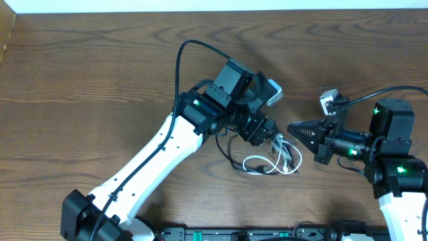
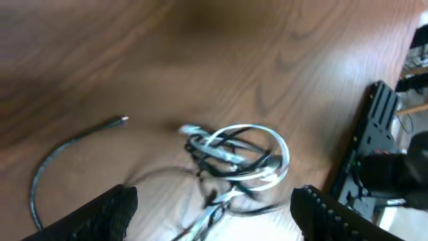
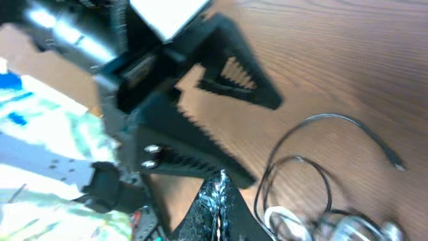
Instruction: Untangle cables
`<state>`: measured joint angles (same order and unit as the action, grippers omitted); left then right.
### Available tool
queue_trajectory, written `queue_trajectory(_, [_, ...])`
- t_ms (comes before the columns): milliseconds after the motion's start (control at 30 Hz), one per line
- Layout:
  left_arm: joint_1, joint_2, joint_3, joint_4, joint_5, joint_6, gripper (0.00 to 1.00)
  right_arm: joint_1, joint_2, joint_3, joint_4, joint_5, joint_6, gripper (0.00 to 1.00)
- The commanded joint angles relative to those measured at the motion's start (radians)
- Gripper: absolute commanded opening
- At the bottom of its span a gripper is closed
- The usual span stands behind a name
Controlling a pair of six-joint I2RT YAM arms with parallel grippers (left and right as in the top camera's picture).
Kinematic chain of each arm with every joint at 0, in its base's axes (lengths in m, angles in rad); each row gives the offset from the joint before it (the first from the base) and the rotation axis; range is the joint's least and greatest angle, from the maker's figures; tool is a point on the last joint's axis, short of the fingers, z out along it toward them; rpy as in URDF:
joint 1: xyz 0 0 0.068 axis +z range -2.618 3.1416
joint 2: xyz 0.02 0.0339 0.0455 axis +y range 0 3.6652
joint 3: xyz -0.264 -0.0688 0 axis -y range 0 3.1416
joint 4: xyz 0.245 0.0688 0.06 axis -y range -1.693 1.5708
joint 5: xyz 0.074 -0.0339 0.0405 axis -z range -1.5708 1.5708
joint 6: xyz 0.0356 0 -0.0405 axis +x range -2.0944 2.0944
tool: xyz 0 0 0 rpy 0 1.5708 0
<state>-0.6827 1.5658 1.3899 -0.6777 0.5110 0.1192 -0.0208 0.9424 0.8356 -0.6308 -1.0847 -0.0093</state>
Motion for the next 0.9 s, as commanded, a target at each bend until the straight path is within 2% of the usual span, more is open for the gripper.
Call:
queue_trajectory(0, [-0.001,0.013,0.007,0.033,-0.031,-0.020,0.79,0.003,0.000,0.010,0.004,-0.100,0.005,0.01])
queue_trajectory(167, [-0.001,0.016,0.007,0.065,-0.089,-0.020,0.79,0.003,0.000,0.010,0.003,-0.079,0.005,0.01])
queue_trajectory(300, [-0.001,0.016,0.007,0.000,-0.112,-0.037,0.80,0.003,0.000,0.010,-0.035,0.111,0.006,0.04])
queue_trajectory(367, [-0.001,0.016,0.006,-0.048,-0.112,-0.066,0.83,0.003,0.000,0.010,-0.080,0.259,0.019,0.13])
queue_trajectory(467, [-0.001,0.016,-0.013,-0.107,-0.112,-0.120,0.95,0.003,0.000,0.010,-0.150,0.487,0.066,0.28])
queue_trajectory(533, [-0.001,0.016,-0.046,-0.130,-0.112,-0.162,0.96,0.003,0.002,0.010,-0.190,0.626,0.111,0.38])
queue_trajectory(700, [-0.001,0.016,-0.095,-0.133,-0.113,-0.243,0.97,0.003,0.035,0.010,-0.238,0.663,0.156,0.47])
queue_trajectory(767, [-0.001,0.016,-0.106,-0.134,-0.142,-0.292,0.97,0.003,0.068,0.010,-0.264,0.664,0.166,0.47])
queue_trajectory(867, [-0.001,0.016,-0.110,-0.153,-0.251,-0.400,0.97,0.003,0.134,0.010,-0.303,0.663,0.170,0.39])
